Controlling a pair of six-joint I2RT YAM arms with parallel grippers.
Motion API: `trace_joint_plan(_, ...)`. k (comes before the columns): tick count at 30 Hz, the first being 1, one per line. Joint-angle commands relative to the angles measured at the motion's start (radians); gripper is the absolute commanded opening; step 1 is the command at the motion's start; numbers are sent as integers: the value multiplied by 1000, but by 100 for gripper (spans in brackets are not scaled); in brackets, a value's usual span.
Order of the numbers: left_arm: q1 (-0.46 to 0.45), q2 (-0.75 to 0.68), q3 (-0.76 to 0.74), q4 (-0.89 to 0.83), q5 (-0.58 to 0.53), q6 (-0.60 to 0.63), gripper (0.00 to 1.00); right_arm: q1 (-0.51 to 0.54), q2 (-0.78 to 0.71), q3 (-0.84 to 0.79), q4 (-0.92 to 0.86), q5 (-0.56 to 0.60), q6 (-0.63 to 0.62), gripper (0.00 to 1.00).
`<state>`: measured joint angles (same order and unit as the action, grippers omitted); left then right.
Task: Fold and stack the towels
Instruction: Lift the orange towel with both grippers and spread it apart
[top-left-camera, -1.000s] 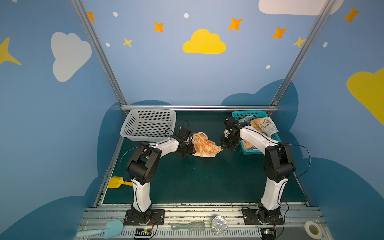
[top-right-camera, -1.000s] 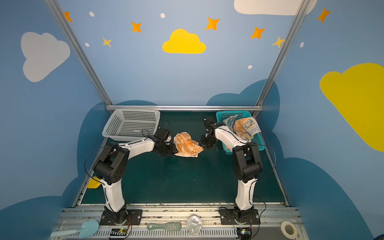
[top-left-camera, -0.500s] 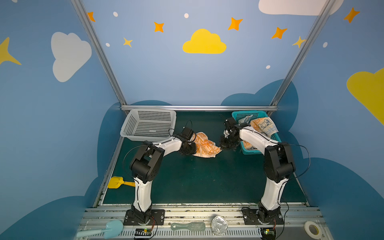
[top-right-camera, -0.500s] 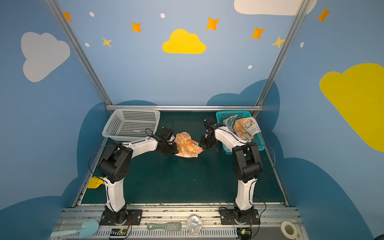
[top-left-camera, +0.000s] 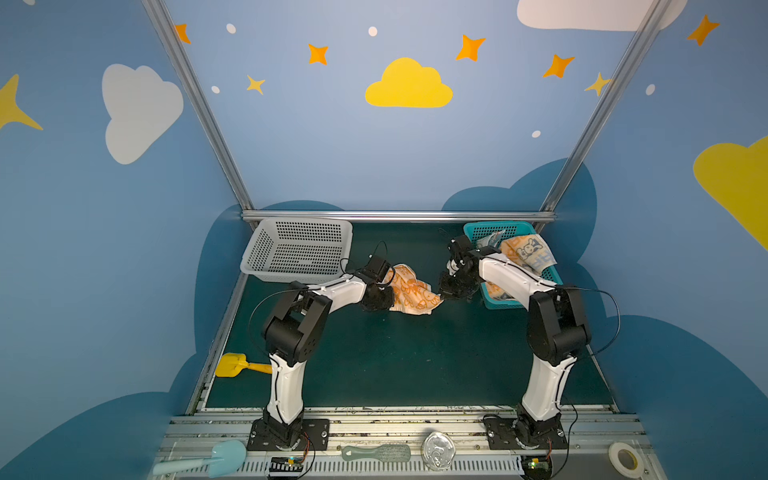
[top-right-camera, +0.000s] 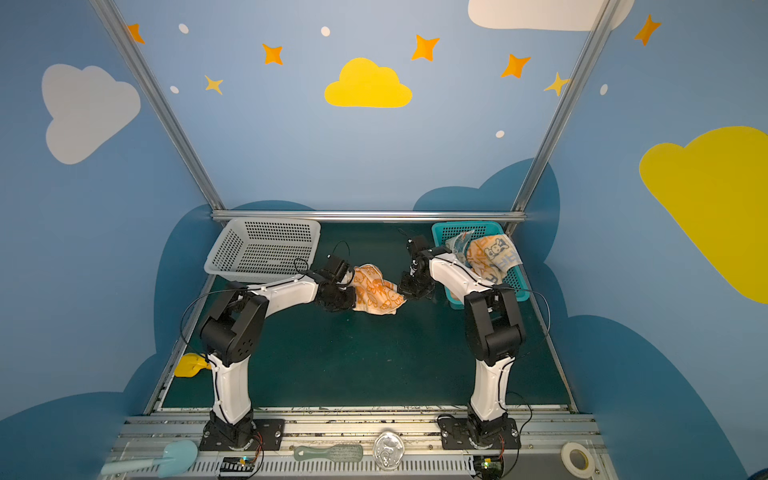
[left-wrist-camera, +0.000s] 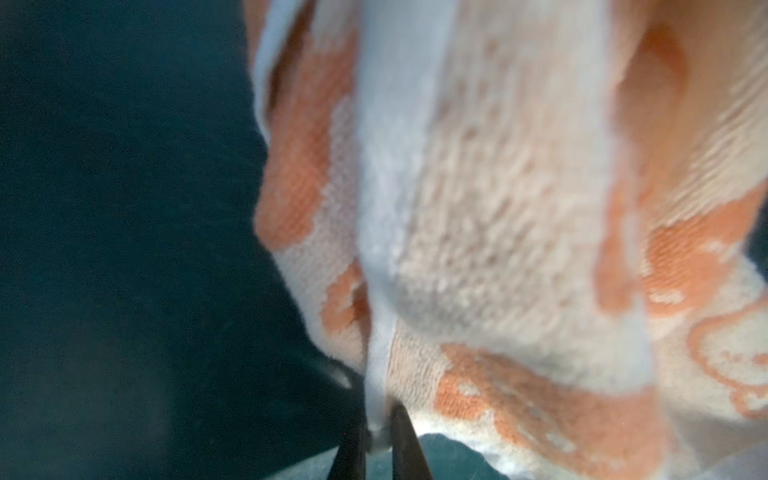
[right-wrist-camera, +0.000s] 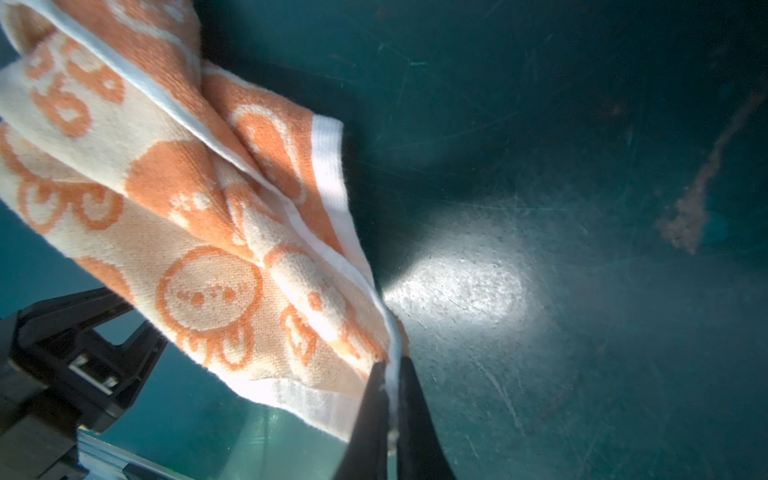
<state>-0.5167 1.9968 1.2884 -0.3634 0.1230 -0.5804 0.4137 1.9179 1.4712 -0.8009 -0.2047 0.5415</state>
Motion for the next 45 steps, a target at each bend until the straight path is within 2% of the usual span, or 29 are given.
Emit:
trace_joint_plan(1,-18,51,-50,-49,6,14,8,-3,-30,-17,3,-12,-2,0)
trace_joint_plan(4,-19,25,-47,-48,-6,21,3,-3,-33,-21,3,-13,-3,0)
trace_joint_plan(8,-13,-41,-27,-74,-7,30,3,-3,-44,-7,-13,-14,-10,0)
trace_joint_plan(14,25,-222,20,-145,16,30,3,-3,-112,69,-82,-3,-24,0)
trace_joint_plan(17,83,-324,56,-163,82,8,3,-3,-138,156,-138,8,-35,0)
trace_joint_plan(21,153,-414,157,-182,98,8,3,0,-141,363,-235,21,-53,0)
trace_joint_plan(24,200,-431,299,-246,103,31,3,2,-137,541,-303,36,-77,0)
trace_joint_plan(27,238,-428,453,-307,104,54,3,7,-163,651,-288,43,-131,0)
trace_joint_plan(29,262,-422,559,-345,104,72,3,16,-218,647,-210,60,-184,0)
trace_joint_plan(32,289,-408,713,-403,104,94,3,34,-326,587,-60,123,-166,0)
trace_joint_plan(37,300,-402,908,-497,104,147,3,58,-385,696,-105,134,-225,0)
trace_joint_plan(41,298,-481,890,-492,164,138,3,104,-460,688,-125,173,-284,0)
trace_joint_plan(45,291,-601,821,-495,161,139,3,145,-580,596,-94,172,-325,0)
